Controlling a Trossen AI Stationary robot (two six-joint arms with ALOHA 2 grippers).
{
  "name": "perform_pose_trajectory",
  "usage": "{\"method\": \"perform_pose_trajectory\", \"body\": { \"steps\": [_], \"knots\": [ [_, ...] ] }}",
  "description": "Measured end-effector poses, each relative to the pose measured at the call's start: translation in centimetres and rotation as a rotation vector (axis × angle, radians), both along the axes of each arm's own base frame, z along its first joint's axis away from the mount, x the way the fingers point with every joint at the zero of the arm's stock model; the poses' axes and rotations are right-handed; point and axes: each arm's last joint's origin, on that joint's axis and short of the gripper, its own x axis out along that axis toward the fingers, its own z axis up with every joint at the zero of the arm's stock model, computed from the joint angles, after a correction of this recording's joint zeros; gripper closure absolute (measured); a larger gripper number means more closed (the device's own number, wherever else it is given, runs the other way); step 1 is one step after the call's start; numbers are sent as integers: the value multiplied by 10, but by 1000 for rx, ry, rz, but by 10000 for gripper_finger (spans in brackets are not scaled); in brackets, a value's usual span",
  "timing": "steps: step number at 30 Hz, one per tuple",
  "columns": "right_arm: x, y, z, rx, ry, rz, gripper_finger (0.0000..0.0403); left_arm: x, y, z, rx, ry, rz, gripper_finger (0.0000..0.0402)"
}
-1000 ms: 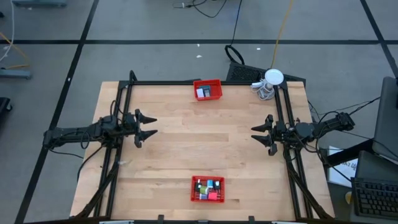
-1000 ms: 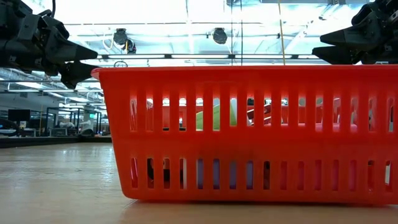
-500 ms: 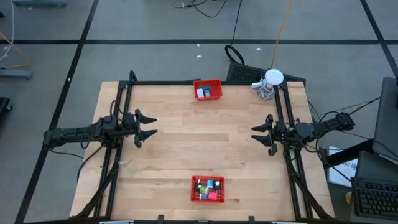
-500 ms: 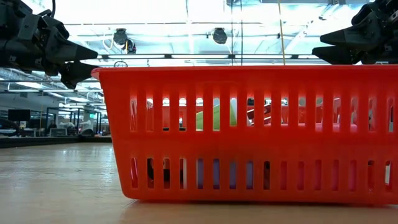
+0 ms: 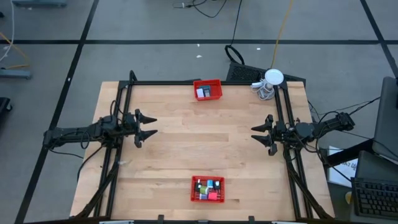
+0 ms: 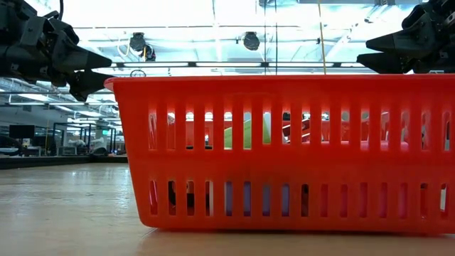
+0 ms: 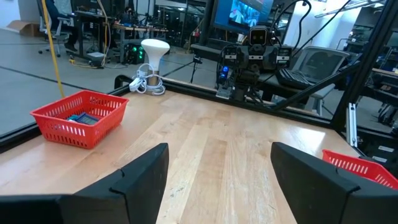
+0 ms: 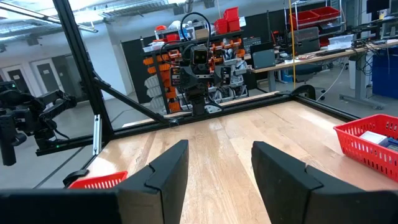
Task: Pick & Place Office items
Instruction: Return to Home Position
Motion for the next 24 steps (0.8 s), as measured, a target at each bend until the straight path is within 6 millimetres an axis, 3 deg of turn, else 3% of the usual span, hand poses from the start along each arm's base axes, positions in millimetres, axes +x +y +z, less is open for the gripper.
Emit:
{"method": "perform_pose_trajectory", "body": {
  "steps": [24],
  "knots": [
    [0, 0, 0, 0, 0, 0, 238, 0, 0, 0, 0, -1, 0, 128]
  ]
}}
